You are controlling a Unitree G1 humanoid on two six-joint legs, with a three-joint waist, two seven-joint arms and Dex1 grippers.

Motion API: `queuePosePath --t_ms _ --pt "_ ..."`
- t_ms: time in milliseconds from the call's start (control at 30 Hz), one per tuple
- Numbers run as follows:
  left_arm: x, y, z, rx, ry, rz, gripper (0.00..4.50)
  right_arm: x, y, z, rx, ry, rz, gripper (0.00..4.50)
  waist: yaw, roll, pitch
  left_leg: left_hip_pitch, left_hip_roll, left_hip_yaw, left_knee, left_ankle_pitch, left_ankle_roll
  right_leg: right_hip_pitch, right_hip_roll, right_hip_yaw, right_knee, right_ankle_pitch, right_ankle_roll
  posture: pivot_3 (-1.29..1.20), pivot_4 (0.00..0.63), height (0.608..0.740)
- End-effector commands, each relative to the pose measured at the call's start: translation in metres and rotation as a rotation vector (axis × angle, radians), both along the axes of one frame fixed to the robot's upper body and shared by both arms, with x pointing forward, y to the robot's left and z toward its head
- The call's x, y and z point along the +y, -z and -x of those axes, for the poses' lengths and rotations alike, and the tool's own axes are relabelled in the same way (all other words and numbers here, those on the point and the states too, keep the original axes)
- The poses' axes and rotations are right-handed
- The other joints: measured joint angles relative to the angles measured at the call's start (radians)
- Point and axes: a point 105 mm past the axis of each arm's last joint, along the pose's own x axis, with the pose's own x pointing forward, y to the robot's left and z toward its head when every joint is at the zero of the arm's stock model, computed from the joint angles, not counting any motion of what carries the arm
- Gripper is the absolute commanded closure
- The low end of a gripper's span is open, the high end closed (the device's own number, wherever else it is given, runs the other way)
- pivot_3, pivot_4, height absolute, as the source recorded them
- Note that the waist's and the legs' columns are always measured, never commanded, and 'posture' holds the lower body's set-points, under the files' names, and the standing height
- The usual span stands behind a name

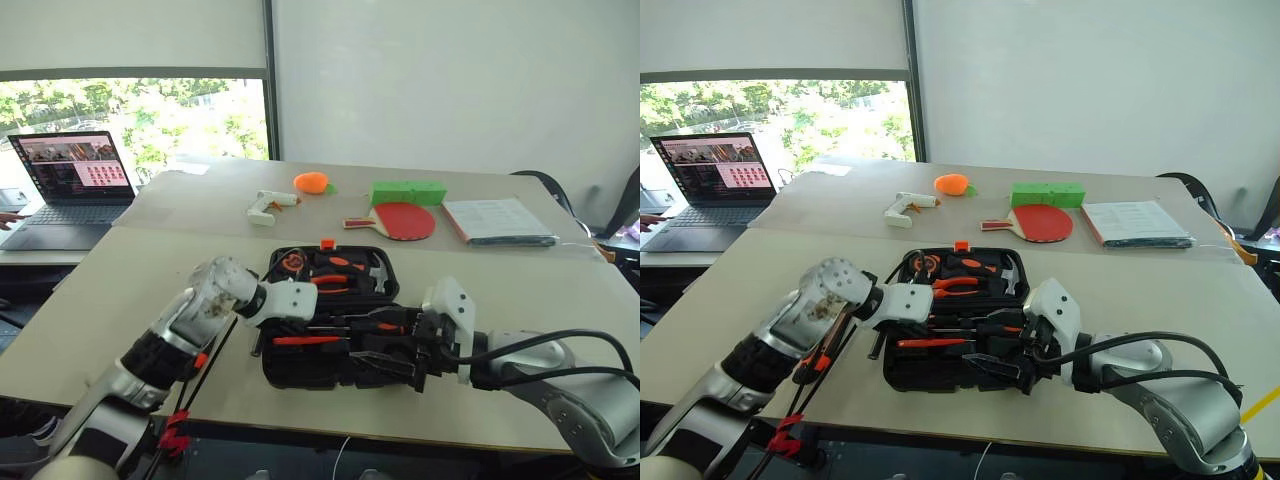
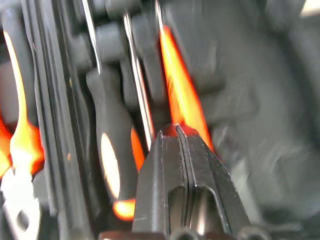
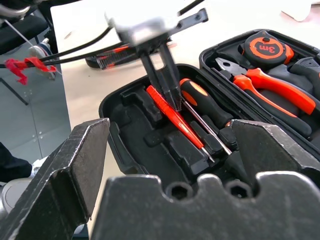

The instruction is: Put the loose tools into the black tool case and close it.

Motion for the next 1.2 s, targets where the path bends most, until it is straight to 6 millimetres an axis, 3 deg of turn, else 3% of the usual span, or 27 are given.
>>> queuePosePath --t_ms 33,467,867,1000,1133,1200 --pt "-0.003 -0.008 0.000 0.003 -0.002 0.024 4.45 0.001 -0.008 0.001 -0.050 -0.017 0.000 0.00 -0.003 0.000 0.000 0.000 0.000 0.000 0.000 0.000 0.000 0.000 0.000 0.000 0.000 0.000 0.000 0.00 0.150 0.736" --pt "-0.012 0.016 0.010 -0.013 0.053 -0.032 4.45 0.002 -0.006 0.005 -0.041 -0.019 0.006 0.00 -0.001 0.000 0.000 0.000 0.000 0.000 0.000 0.000 0.000 0.000 0.000 0.000 0.000 0.000 0.000 0.00 0.150 0.736" --pt "0.000 0.035 0.011 -0.036 0.046 -0.104 4.45 0.002 -0.006 0.004 -0.042 -0.020 0.004 0.00 -0.001 0.000 0.000 0.002 0.000 0.000 0.000 0.000 0.000 0.002 0.000 0.000 0.000 0.000 0.000 0.00 0.150 0.736" --pt "-0.001 0.031 0.009 -0.021 0.019 -0.068 4.45 0.002 -0.006 0.004 -0.041 -0.022 0.004 0.00 -0.001 0.000 0.000 0.003 0.000 0.000 0.000 0.000 0.000 0.002 0.000 0.000 0.000 0.000 0.000 0.00 0.150 0.736" --pt "-0.010 0.006 0.020 0.078 0.055 0.061 4.45 0.002 -0.006 0.004 -0.041 -0.022 0.004 0.00 -0.001 0.000 0.000 0.002 0.000 0.000 0.001 0.000 0.000 0.002 0.000 0.000 0.000 0.001 0.000 0.00 0.150 0.736" --pt "-0.010 -0.007 0.017 0.113 0.023 0.113 4.45 0.002 -0.006 0.004 -0.041 -0.022 0.005 0.00 -0.001 0.000 0.000 0.001 0.000 0.000 0.000 0.000 0.000 0.001 0.000 0.000 0.000 0.001 0.000 0.00 0.150 0.736"
